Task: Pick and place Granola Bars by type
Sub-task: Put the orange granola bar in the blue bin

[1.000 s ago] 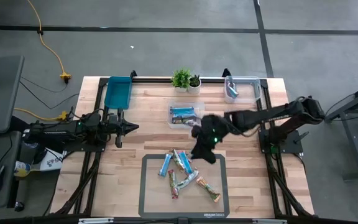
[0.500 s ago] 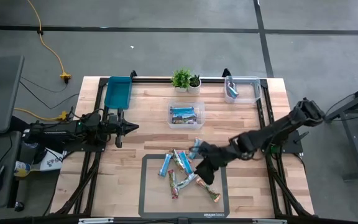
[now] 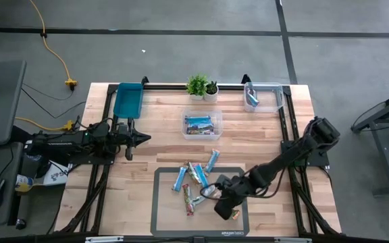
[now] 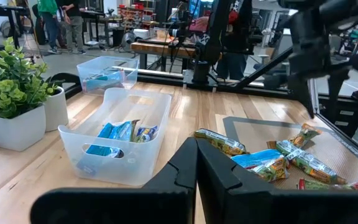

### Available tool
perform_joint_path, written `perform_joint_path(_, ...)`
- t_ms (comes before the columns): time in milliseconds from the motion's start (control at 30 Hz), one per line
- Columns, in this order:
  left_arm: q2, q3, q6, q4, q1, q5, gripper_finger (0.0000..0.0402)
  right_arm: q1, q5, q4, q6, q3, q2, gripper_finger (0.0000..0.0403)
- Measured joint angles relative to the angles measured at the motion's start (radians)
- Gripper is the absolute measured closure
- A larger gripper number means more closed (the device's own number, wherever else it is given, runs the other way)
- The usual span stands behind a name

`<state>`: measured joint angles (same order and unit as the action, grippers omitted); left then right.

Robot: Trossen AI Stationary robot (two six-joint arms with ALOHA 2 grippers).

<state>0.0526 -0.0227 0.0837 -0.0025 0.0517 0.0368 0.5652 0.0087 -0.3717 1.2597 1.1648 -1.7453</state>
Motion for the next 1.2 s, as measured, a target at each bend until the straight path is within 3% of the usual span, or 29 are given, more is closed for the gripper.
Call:
perform_joint_path(267, 0.000, 0.000, 0.000, 0.000, 0.000, 0.000, 0.0400, -0.009, -0.089, -0.082, -0.013, 0.000, -0.037, 0.0268)
perform_joint_path(433, 0.000, 0.000, 0.000, 0.000, 0.000, 0.000, 0.0400, -0.009, -0.101, -0.107, -0.025, -0.002, -0.037, 0.0238)
perform_joint_path(700, 0.000, 0.000, 0.000, 0.000, 0.000, 0.000, 0.0400, -0.009, -0.036, -0.085, -0.037, -0.002, -0.042, 0.0180)
perform_joint_path(1200, 0.000, 0.000, 0.000, 0.000, 0.000, 0.000, 0.0400, -0.011, -0.010, -0.064, -0.071, -0.002, -0.150, 0.0176)
